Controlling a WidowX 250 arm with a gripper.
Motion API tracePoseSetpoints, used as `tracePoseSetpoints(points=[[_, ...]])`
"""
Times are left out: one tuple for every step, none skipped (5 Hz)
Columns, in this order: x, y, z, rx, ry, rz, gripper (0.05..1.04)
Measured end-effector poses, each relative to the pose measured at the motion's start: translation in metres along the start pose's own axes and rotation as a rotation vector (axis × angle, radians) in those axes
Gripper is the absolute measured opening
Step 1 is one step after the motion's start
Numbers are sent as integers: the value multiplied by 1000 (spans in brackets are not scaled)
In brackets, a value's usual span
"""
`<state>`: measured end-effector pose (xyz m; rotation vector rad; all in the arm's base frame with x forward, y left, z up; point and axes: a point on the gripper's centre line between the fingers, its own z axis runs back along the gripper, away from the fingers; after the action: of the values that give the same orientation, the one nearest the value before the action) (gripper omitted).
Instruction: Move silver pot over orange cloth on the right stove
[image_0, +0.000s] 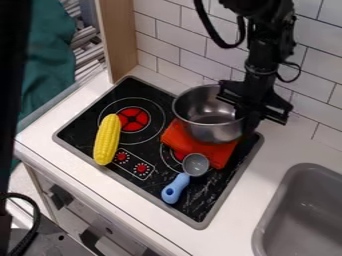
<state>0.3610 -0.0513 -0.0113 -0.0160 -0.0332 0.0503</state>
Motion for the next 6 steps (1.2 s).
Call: tracePoseSetpoints(points=[[3,5,-4,-27,7,33,61],[-4,8,-8,-39,11,54,90],[-19,9,-12,-34,71,50,259],[-22,8,6,-53,38,43,533],[-22,6,31,-60,-2,12,849],[-21,-1,65,-51,-71,-18,1014]])
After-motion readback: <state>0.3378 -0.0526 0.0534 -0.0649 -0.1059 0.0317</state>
